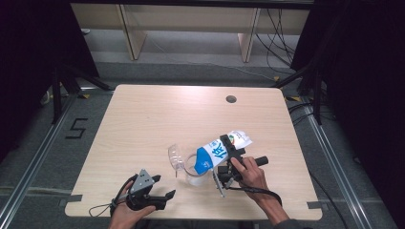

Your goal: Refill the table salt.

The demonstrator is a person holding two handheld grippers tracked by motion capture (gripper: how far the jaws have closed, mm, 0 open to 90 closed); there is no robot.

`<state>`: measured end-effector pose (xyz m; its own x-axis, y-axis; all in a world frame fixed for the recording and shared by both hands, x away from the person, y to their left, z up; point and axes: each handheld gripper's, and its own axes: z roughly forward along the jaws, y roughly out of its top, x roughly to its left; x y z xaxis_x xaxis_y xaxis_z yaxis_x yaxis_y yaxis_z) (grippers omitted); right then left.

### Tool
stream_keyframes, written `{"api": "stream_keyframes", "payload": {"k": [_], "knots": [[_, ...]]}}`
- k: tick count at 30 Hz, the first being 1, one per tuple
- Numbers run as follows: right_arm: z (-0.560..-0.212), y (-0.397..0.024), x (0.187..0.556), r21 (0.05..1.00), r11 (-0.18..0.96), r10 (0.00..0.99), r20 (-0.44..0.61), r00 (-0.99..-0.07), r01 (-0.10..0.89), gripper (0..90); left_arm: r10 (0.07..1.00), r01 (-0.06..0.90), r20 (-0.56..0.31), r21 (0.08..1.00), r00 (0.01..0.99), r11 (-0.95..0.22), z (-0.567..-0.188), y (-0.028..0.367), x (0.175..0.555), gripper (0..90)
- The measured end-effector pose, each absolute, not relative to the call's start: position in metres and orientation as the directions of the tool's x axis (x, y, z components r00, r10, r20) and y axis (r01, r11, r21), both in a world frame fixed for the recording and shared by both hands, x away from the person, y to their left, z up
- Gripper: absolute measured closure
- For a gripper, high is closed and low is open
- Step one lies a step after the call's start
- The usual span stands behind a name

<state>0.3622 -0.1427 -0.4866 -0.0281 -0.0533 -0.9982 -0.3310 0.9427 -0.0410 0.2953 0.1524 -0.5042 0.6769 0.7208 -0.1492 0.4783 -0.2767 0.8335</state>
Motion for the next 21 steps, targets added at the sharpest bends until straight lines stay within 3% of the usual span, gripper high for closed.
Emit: {"api": "stream_keyframes", "payload": {"k": [3, 11, 21], "knots": [[-0.4836, -0.1420, 0.3627, -0.089, 0.935, -0.096, -0.995, -0.004, -0.342, 47.1, 0.721, 0.472, -0.151, 0.840, 0.676, -0.267, -0.5049, 0.1520, 0.2955, 22.2], [-0.4887, -0.1434, 0.3592, -0.017, 0.955, -0.033, -0.998, -0.049, -0.296, 47.4, 0.727, 0.472, -0.148, 0.841, 0.671, -0.264, -0.5045, 0.1514, 0.2949, 22.2], [-0.4859, -0.1435, 0.3612, -0.056, 0.945, -0.062, -0.998, -0.009, -0.322, 47.5, 0.721, 0.467, -0.148, 0.843, 0.677, -0.265, -0.5040, 0.1521, 0.2955, 22.2]]}}
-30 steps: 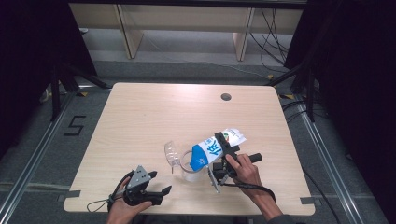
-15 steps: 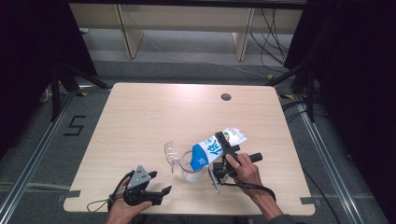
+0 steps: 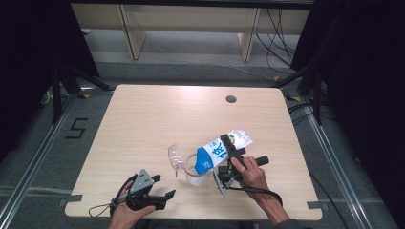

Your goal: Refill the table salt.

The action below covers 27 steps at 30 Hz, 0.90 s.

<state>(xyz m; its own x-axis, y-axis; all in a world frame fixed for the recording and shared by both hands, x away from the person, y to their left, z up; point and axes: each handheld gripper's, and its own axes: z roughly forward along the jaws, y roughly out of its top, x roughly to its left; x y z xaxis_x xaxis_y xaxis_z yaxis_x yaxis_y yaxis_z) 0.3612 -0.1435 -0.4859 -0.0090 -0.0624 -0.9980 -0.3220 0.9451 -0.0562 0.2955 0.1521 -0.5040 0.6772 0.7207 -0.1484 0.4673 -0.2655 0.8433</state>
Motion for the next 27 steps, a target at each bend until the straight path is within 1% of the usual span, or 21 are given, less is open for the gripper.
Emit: {"api": "stream_keyframes", "payload": {"k": [4, 6, 7, 8, 9, 11, 14, 15, 16, 17, 19, 20, 24, 25, 26, 27], "knots": [[-0.4854, -0.1433, 0.3603, -0.057, 0.948, -0.066, -0.998, -0.020, -0.312, 47.6, 0.722, 0.469, -0.147, 0.842, 0.676, -0.268, -0.5036, 0.1526, 0.2955, 22.2], [-0.4867, -0.1433, 0.3589, -0.033, 0.956, -0.045, -0.999, -0.032, -0.292, 47.8, 0.722, 0.469, -0.147, 0.842, 0.676, -0.267, -0.5036, 0.1526, 0.2955, 22.2], [-0.4851, -0.1429, 0.3603, -0.057, 0.948, -0.066, -0.998, -0.018, -0.314, 47.8, 0.722, 0.469, -0.147, 0.842, 0.676, -0.268, -0.5036, 0.1525, 0.2954, 22.2], [-0.4853, -0.1429, 0.3602, -0.056, 0.948, -0.066, -0.998, -0.019, -0.313, 47.9, 0.722, 0.468, -0.146, 0.842, 0.676, -0.268, -0.5036, 0.1525, 0.2953, 22.2], [-0.4880, -0.1436, 0.3584, -0.025, 0.958, -0.036, -0.999, -0.035, -0.285, 47.9, 0.722, 0.468, -0.146, 0.842, 0.676, -0.269, -0.5034, 0.1526, 0.2954, 22.2], [-0.4849, -0.1428, 0.3595, -0.070, 0.950, -0.079, -0.997, -0.016, -0.304, 47.9, 0.722, 0.467, -0.144, 0.842, 0.677, -0.270, -0.5034, 0.1527, 0.2954, 22.2], [-0.4850, -0.1427, 0.3591, -0.069, 0.952, -0.079, -0.997, -0.020, -0.298, 48.0, 0.722, 0.467, -0.145, 0.842, 0.677, -0.269, -0.5033, 0.1527, 0.2954, 22.2], [-0.4832, -0.1416, 0.3600, -0.101, 0.941, -0.106, -0.994, 0.003, -0.322, 48.0, 0.718, 0.457, -0.131, 0.844, 0.683, -0.281, -0.5029, 0.1533, 0.2959, 22.2], [-0.4854, -0.1421, 0.3601, -0.074, 0.945, -0.081, -0.997, -0.010, -0.319, 48.0, 0.717, 0.458, -0.134, 0.844, 0.684, -0.280, -0.5029, 0.1532, 0.2961, 22.2], [-0.4882, -0.1423, 0.3579, -0.036, 0.957, -0.046, -0.999, -0.029, -0.289, 48.2, 0.720, 0.464, -0.141, 0.843, 0.679, -0.272, -0.5031, 0.1529, 0.2957, 22.2], [-0.4848, -0.1419, 0.3599, -0.072, 0.944, -0.076, -0.997, 0.000, -0.322, 48.4, 0.721, 0.462, -0.137, 0.843, 0.680, -0.275, -0.5029, 0.1532, 0.2958, 22.2], [-0.4848, -0.1420, 0.3609, -0.075, 0.940, -0.078, -0.997, 0.006, -0.334, 48.5, 0.721, 0.464, -0.141, 0.843, 0.679, -0.273, -0.5030, 0.1530, 0.2957, 22.2], [-0.4832, -0.1426, 0.3606, -0.091, 0.939, -0.092, -0.996, 0.013, -0.331, 48.7, 0.720, 0.462, -0.145, 0.846, 0.679, -0.265, -0.5035, 0.1522, 0.2954, 22.2], [-0.4823, -0.1426, 0.3597, -0.096, 0.945, -0.104, -0.995, -0.008, -0.313, 48.7, 0.720, 0.467, -0.146, 0.842, 0.678, -0.270, -0.5031, 0.1523, 0.2951, 22.2], [-0.4856, -0.1434, 0.3578, -0.050, 0.957, -0.060, -0.998, -0.026, -0.286, 48.7, 0.720, 0.467, -0.146, 0.842, 0.678, -0.270, -0.5031, 0.1523, 0.2951, 22.2], [-0.4853, -0.1433, 0.3580, -0.055, 0.955, -0.064, -0.998, -0.022, -0.292, 48.7, 0.720, 0.464, -0.142, 0.844, 0.679, -0.270, -0.5032, 0.1523, 0.2952, 22.2]]}}
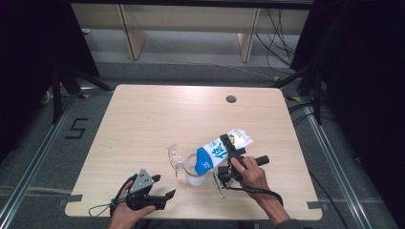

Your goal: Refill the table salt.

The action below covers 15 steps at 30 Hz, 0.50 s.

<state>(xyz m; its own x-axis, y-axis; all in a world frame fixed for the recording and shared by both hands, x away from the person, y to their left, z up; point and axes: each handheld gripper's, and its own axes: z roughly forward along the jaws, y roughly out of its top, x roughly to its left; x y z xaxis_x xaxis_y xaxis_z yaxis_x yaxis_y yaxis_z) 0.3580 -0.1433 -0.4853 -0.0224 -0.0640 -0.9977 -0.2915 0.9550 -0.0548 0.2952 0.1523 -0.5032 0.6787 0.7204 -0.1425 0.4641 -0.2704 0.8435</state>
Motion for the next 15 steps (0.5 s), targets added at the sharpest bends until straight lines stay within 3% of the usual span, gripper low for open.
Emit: {"api": "stream_keyframes", "payload": {"k": [3, 6, 9, 15], "knots": [[-0.4826, -0.1421, 0.3594, -0.102, 0.943, -0.105, -0.994, 0.007, -0.317, 48.7, 0.723, 0.461, -0.134, 0.843, 0.678, -0.276, -0.5021, 0.1530, 0.2953, 22.2], [-0.4869, -0.1420, 0.3570, -0.069, 0.954, -0.076, -0.997, -0.015, -0.291, 49.2, 0.721, 0.465, -0.144, 0.843, 0.678, -0.270, -0.5027, 0.1526, 0.2953, 22.2], [-0.4819, -0.1405, 0.3585, -0.133, 0.937, -0.131, -0.991, 0.028, -0.323, 49.6, 0.725, 0.463, -0.141, 0.845, 0.674, -0.266, -0.5023, 0.1520, 0.2947, 22.2], [-0.4859, -0.1428, 0.3576, -0.056, 0.954, -0.063, -0.998, -0.013, -0.294, 49.6, 0.715, 0.450, -0.127, 0.847, 0.688, -0.283, -0.5026, 0.1530, 0.2960, 22.2]]}}
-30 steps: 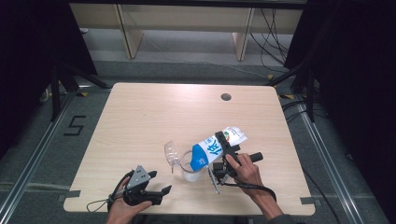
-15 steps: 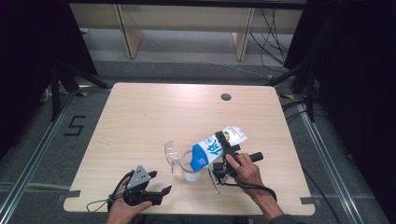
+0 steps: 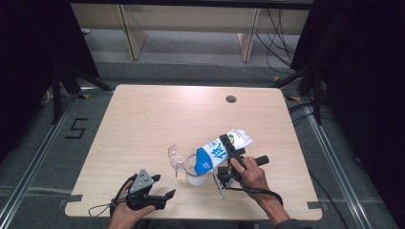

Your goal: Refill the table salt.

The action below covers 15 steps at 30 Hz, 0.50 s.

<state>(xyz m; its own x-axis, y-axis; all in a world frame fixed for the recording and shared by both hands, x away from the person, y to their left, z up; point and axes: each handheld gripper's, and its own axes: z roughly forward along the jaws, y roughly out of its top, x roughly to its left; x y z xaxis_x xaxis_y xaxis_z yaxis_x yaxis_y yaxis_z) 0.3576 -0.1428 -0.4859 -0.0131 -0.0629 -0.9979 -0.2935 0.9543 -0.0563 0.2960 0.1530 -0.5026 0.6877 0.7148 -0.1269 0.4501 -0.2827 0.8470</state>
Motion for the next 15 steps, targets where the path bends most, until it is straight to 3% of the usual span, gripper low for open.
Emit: {"api": "stream_keyframes", "payload": {"k": [15], "knots": [[-0.4864, -0.1432, 0.3568, -0.051, 0.957, -0.056, -0.998, -0.012, -0.285, 50.0, 0.724, 0.464, -0.139, 0.844, 0.676, -0.271, -0.5031, 0.1525, 0.2955, 22.2]]}}
